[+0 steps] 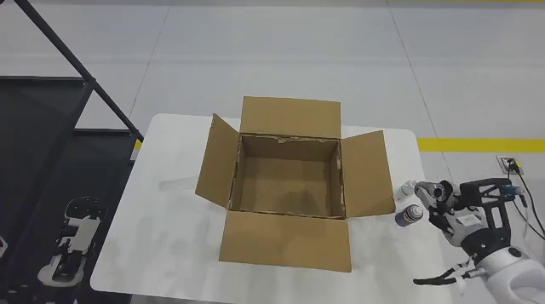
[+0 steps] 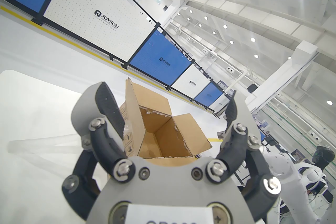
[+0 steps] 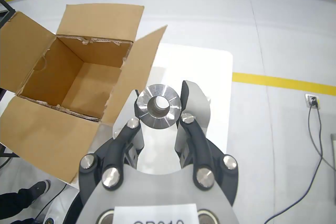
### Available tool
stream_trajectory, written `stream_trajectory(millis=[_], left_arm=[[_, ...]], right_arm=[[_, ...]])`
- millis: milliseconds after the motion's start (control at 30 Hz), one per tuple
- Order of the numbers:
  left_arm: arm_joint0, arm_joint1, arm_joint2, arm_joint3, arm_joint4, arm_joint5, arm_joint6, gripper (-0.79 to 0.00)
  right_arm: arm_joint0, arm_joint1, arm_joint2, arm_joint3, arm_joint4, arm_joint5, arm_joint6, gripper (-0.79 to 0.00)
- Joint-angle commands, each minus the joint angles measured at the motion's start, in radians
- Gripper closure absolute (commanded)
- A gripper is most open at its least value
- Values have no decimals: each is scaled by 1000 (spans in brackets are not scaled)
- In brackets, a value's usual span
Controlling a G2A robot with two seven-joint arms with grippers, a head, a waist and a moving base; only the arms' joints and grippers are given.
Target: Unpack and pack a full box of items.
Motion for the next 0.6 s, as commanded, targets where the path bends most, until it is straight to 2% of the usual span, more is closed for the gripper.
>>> stream_trajectory(millis=[0, 133, 267, 433, 567], left_arm=[[0, 0, 0, 0, 0, 0, 0, -785], [0, 0, 0, 0, 0, 0, 0, -785], [0, 0, 0, 0, 0, 0, 0, -785], [0, 0, 0, 0, 0, 0, 0, -785], [0, 0, 0, 0, 0, 0, 0, -785]], right_arm=[[102, 7, -61, -1, -31, -24, 78, 0], [333, 12, -281, 45, -97, -43, 227, 0], [633, -12, -568, 262, -125, -39, 301, 0], [957, -83, -893, 607, -63, -20, 297, 0], [1133, -162, -1102, 855, 1, -4, 255, 0]])
